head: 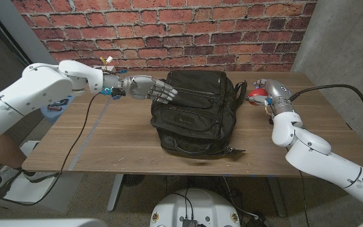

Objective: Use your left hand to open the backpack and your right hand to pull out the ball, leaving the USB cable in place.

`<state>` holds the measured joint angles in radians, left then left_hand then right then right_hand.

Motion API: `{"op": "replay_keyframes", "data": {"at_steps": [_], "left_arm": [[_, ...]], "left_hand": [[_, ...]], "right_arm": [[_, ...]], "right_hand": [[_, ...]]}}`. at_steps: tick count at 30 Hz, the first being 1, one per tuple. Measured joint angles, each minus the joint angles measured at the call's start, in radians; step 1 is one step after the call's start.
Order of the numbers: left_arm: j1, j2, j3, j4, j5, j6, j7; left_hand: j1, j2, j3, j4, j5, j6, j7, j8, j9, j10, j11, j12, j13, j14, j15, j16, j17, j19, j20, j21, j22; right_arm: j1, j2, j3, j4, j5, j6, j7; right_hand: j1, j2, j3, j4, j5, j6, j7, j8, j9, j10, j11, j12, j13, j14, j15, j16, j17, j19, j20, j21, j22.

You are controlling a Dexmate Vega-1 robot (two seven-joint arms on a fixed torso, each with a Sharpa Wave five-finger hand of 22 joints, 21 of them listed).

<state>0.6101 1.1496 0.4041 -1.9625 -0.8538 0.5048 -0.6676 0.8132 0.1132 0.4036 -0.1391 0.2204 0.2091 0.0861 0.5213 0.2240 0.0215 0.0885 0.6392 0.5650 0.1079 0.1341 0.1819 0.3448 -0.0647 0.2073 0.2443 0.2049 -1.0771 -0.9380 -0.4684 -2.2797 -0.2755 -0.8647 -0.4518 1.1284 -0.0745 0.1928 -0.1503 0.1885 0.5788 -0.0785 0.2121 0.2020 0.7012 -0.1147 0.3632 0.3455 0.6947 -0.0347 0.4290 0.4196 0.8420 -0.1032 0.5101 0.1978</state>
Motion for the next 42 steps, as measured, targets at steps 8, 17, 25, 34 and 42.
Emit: {"op": "replay_keyframes", "data": {"at_steps": [8, 17, 25, 34, 42], "left_arm": [[-0.028, 0.001, 0.017, 0.028, 0.029, -0.020, -0.065], [0.021, 0.002, -0.028, 0.044, -0.013, -0.071, -0.051], [0.121, -0.004, -0.102, 0.040, -0.076, -0.135, 0.031], [0.259, -0.039, -0.191, 0.019, -0.131, -0.223, 0.161], [0.373, -0.107, -0.246, -0.006, -0.133, -0.332, 0.304]], "left_hand": [[-0.005, 0.004, -0.004, -0.004, 0.000, -0.029, -0.002, -0.020, -0.006, -0.020, 0.006, -0.026, -0.011, -0.024, 0.007, 0.000, -0.016, -0.005, -0.005, 0.000, 0.000], [-0.032, 0.031, -0.030, 0.022, -0.010, -0.056, -0.036, -0.049, -0.018, -0.040, 0.001, -0.062, -0.032, -0.041, 0.002, 0.016, -0.032, 0.010, -0.020, 0.001, 0.000], [-0.040, 0.039, -0.036, 0.027, -0.013, -0.057, -0.049, -0.061, -0.024, -0.052, -0.012, -0.084, -0.050, -0.051, -0.009, 0.016, -0.050, 0.035, -0.030, 0.011, 0.000], [-0.057, 0.056, -0.039, 0.030, -0.013, -0.047, -0.059, -0.064, -0.024, -0.052, -0.012, -0.099, -0.067, -0.051, -0.009, 0.016, -0.066, 0.051, -0.043, 0.011, 0.000], [-0.080, 0.078, -0.039, 0.030, -0.013, -0.020, -0.086, -0.078, -0.029, -0.009, -0.055, -0.111, -0.101, -0.016, -0.036, 0.023, -0.097, 0.099, -0.045, 0.027, -0.005]], "right_arm": [[0.013, 0.012, -0.013, 0.008, -0.008, -0.001, 0.002], [0.026, 0.021, -0.019, 0.027, -0.011, -0.001, 0.007], [0.027, 0.022, -0.009, 0.045, -0.005, 0.013, 0.008], [0.016, 0.017, 0.016, 0.070, 0.017, 0.032, 0.006], [0.010, 0.011, 0.034, 0.096, 0.038, 0.049, 0.005]], "right_hand": [[0.000, 0.000, 0.000, 0.000, 0.000, 0.000, 0.000, 0.000, 0.000, 0.000, 0.000, 0.000, 0.000, 0.001, -0.001, -0.004, 0.000, 0.000, 0.000, 0.001, -0.003], [0.000, 0.000, 0.000, 0.000, 0.000, 0.000, 0.000, 0.000, 0.000, 0.000, 0.000, -0.001, 0.001, 0.001, -0.001, -0.005, 0.005, -0.004, 0.000, 0.001, -0.005], [0.000, 0.000, -0.005, -0.005, 0.000, 0.000, 0.000, 0.000, 0.000, -0.002, 0.002, -0.001, 0.000, 0.001, -0.001, -0.005, 0.005, -0.004, 0.000, 0.008, -0.005], [0.000, 0.000, -0.010, -0.001, 0.000, 0.000, 0.000, 0.000, 0.000, -0.002, 0.002, -0.002, 0.000, 0.001, -0.001, -0.005, 0.005, -0.004, 0.000, 0.012, -0.005], [0.005, 0.005, -0.010, -0.001, 0.000, 0.000, 0.000, 0.000, 0.000, -0.001, 0.001, -0.007, 0.000, 0.001, -0.001, -0.012, 0.005, -0.011, 0.003, 0.012, -0.005]]}}
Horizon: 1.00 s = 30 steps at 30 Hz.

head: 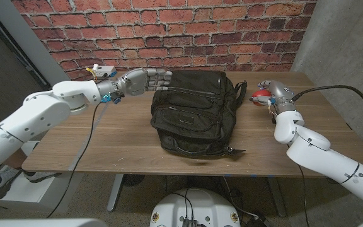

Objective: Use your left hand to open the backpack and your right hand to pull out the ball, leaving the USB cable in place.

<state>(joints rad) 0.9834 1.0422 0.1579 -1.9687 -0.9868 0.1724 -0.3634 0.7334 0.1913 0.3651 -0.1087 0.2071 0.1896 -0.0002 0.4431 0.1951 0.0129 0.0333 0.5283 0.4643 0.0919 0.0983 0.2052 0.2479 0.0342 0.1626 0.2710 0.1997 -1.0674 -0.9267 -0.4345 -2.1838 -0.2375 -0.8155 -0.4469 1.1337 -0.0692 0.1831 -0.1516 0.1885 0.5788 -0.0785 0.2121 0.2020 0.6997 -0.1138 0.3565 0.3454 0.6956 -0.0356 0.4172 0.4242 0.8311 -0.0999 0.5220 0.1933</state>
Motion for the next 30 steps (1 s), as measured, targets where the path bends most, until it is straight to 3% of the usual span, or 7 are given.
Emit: {"op": "replay_keyframes", "data": {"at_steps": [3, 8, 13, 18, 30], "left_arm": [[0.037, -0.031, -0.012, -0.006, 0.004, -0.015, 0.019], [0.087, -0.082, -0.025, -0.009, 0.057, -0.119, 0.131], [0.118, -0.130, -0.026, -0.003, 0.110, -0.193, 0.194], [0.133, -0.161, -0.021, 0.008, 0.162, -0.242, 0.240], [0.159, -0.207, -0.009, 0.032, 0.296, -0.326, 0.354]], "left_hand": [[-0.004, 0.004, 0.003, 0.003, 0.000, 0.003, -0.003, 0.000, 0.000, 0.007, -0.007, 0.000, -0.006, 0.001, -0.002, 0.002, -0.005, 0.004, -0.004, 0.000, 0.000], [-0.024, 0.024, -0.002, 0.022, 0.000, 0.002, -0.015, -0.014, -0.005, 0.009, -0.009, -0.020, -0.020, -0.010, -0.014, 0.002, -0.013, 0.009, -0.009, 0.000, 0.000], [-0.061, 0.061, -0.007, 0.056, 0.000, -0.030, -0.039, -0.051, -0.007, 0.000, -0.017, -0.051, -0.047, -0.037, -0.039, -0.007, -0.028, 0.000, -0.026, 0.000, -0.005], [-0.083, 0.083, -0.005, 0.069, 0.000, -0.058, -0.068, -0.081, -0.010, -0.013, -0.030, -0.084, -0.075, -0.060, -0.045, -0.014, -0.043, -0.008, -0.036, -0.009, -0.009], [-0.093, 0.093, 0.003, 0.077, 0.000, -0.056, -0.066, -0.093, -0.014, -0.030, -0.039, -0.107, -0.098, -0.071, -0.045, -0.015, -0.053, -0.008, -0.036, -0.012, -0.009]], "right_arm": [[0.000, -0.001, 0.003, 0.008, 0.008, 0.006, 0.000], [0.000, -0.006, 0.012, 0.034, 0.021, 0.017, 0.000], [0.005, -0.008, 0.015, 0.053, 0.031, 0.029, 0.001], [0.017, -0.008, 0.015, 0.074, 0.039, 0.039, 0.007], [0.052, -0.008, -0.004, 0.129, 0.052, 0.057, 0.022]], "right_hand": [[0.005, 0.000, 0.000, 0.000, 0.000, 0.000, 0.000, 0.000, 0.000, -0.001, -0.001, -0.002, 0.000, 0.000, 0.000, -0.004, 0.000, -0.002, 0.002, 0.000, 0.000], [0.005, 0.000, 0.000, 0.000, -0.003, 0.000, 0.000, 0.000, 0.000, -0.002, -0.001, -0.002, 0.000, 0.000, 0.000, -0.004, 0.000, -0.002, 0.002, 0.000, 0.000], [0.005, 0.000, 0.000, 0.000, -0.004, 0.000, 0.000, 0.000, 0.000, 0.000, -0.003, -0.002, 0.000, 0.000, 0.000, -0.004, 0.000, -0.002, 0.002, 0.000, 0.000], [0.005, 0.000, -0.004, 0.004, -0.004, 0.000, 0.000, 0.000, 0.000, 0.000, -0.003, -0.005, 0.000, 0.000, 0.000, -0.005, 0.005, -0.002, 0.002, 0.007, 0.000], [0.005, 0.000, -0.004, 0.004, -0.004, 0.000, 0.000, 0.000, 0.000, 0.000, -0.003, -0.006, 0.001, 0.000, 0.000, -0.005, 0.001, -0.006, 0.001, 0.012, -0.001]]}}
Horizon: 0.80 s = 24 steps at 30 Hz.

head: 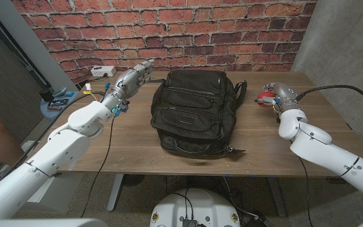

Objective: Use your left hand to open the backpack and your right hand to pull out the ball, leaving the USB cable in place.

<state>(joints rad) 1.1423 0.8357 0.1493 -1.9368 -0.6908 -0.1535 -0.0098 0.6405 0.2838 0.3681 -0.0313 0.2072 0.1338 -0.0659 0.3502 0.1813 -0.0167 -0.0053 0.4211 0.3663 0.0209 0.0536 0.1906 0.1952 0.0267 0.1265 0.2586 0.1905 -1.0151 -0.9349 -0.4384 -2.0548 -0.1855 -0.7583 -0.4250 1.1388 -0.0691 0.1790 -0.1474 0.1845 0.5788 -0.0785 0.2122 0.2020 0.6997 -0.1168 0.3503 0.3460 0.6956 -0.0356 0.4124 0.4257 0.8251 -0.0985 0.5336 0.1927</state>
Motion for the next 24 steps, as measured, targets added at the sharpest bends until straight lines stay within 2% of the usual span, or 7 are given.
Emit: {"op": "replay_keyframes", "data": {"at_steps": [8, 17, 24], "left_arm": [[0.022, -0.034, 0.008, 0.021, 0.097, -0.058, 0.071], [0.046, -0.071, 0.010, 0.031, 0.134, -0.089, 0.123], [0.063, -0.078, 0.009, 0.025, 0.145, -0.091, 0.144]], "left_hand": [[-0.007, 0.007, 0.007, 0.007, 0.000, 0.017, -0.003, 0.000, 0.000, 0.004, -0.004, -0.008, -0.014, -0.005, -0.006, 0.000, -0.005, 0.000, 0.000, -0.004, 0.000], [-0.007, 0.007, 0.020, 0.002, 0.005, 0.033, 0.000, -0.007, 0.000, 0.013, -0.005, -0.016, -0.023, -0.001, -0.009, 0.000, -0.009, 0.000, 0.000, -0.004, 0.000], [-0.007, 0.007, 0.029, -0.002, 0.005, 0.034, 0.002, -0.015, 0.000, 0.013, -0.005, -0.023, -0.033, -0.001, -0.009, 0.000, -0.014, -0.005, -0.005, -0.011, 0.000]], "right_arm": [[0.012, 0.000, -0.006, 0.037, 0.012, 0.026, 0.003], [0.021, 0.000, -0.010, 0.079, 0.026, 0.060, 0.007], [0.030, 0.003, -0.012, 0.119, 0.042, 0.091, 0.011]], "right_hand": [[-0.004, 0.004, -0.004, 0.004, 0.000, 0.000, 0.000, 0.000, 0.000, 0.000, 0.000, -0.004, -0.005, 0.000, 0.000, -0.007, 0.000, -0.003, 0.000, 0.000, 0.000], [-0.007, 0.010, -0.004, 0.004, 0.000, -0.004, 0.004, -0.003, 0.000, 0.003, 0.004, -0.008, -0.007, 0.000, 0.000, -0.021, -0.004, -0.012, 0.002, 0.000, 0.002], [-0.004, 0.020, -0.007, 0.007, 0.000, -0.008, 0.008, -0.005, 0.000, -0.006, 0.006, -0.015, -0.008, 0.002, -0.002, -0.031, -0.012, -0.017, 0.007, 0.000, -0.004]]}}
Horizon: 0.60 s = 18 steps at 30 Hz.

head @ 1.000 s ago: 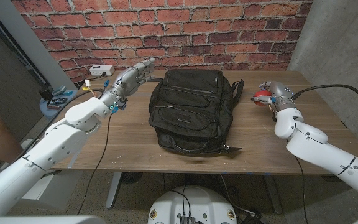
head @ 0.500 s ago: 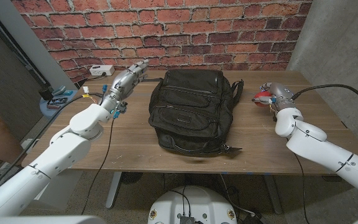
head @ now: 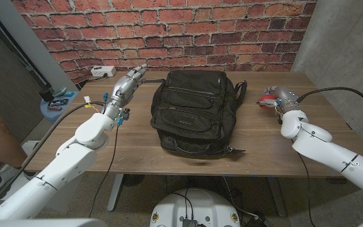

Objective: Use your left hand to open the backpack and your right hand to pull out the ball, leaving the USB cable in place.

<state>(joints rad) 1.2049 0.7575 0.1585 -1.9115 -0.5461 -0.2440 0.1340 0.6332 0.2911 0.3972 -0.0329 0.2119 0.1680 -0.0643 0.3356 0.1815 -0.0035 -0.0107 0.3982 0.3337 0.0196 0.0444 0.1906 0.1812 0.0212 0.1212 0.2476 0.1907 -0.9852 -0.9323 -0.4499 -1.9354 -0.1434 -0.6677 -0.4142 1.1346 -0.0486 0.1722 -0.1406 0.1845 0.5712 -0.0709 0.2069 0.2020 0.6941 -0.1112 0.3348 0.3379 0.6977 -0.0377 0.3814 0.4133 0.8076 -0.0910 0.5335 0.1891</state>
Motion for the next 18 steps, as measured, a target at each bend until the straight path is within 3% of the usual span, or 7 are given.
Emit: {"op": "replay_keyframes", "data": {"at_steps": [18], "left_arm": [[0.019, 0.004, -0.004, -0.025, 0.005, 0.029, 0.012]], "left_hand": [[0.000, 0.000, 0.013, -0.013, 0.008, 0.005, -0.005, -0.012, 0.000, 0.004, -0.004, -0.014, -0.018, -0.006, -0.006, 0.000, -0.005, -0.009, -0.002, -0.008, 0.000]], "right_arm": [[0.046, 0.029, -0.031, 0.114, 0.027, 0.053, 0.017]], "right_hand": [[-0.003, 0.005, 0.000, 0.000, 0.000, -0.002, 0.002, 0.000, 0.000, -0.005, -0.005, -0.015, -0.007, 0.000, 0.000, -0.011, -0.007, -0.005, 0.002, 0.007, -0.001]]}}
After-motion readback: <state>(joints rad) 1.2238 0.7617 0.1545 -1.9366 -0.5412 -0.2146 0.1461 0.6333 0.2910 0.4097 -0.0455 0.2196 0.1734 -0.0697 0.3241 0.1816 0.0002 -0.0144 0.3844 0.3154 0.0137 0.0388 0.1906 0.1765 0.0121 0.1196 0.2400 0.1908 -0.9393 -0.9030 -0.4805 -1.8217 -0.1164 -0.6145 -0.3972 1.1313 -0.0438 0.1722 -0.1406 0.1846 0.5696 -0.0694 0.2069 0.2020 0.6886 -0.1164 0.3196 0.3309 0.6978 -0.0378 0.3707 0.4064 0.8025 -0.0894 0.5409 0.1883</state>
